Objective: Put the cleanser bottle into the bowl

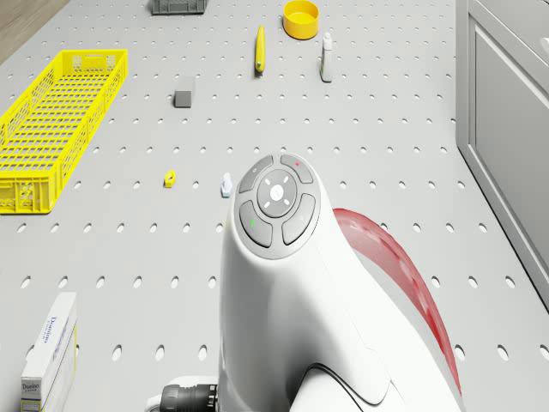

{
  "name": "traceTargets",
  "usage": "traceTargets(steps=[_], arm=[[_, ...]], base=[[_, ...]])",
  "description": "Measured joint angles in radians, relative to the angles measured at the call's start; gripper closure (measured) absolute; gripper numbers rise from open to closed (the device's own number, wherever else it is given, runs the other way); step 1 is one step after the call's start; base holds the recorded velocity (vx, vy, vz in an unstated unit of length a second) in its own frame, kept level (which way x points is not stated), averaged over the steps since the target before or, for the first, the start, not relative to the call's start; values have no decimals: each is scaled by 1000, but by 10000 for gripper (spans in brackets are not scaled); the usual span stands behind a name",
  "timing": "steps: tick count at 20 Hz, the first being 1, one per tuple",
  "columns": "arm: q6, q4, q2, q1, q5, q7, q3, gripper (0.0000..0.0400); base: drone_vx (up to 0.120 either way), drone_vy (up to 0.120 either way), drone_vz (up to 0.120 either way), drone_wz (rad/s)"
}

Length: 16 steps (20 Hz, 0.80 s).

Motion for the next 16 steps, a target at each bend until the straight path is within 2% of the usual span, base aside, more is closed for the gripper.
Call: traceTargets(steps=[6,16], arm=[[25,2,-33,-16,15,14,13,0],[70,6,-83,-36,42,32,30,0]], base=[[120,0,-120,0],[120,0,-4,0]])
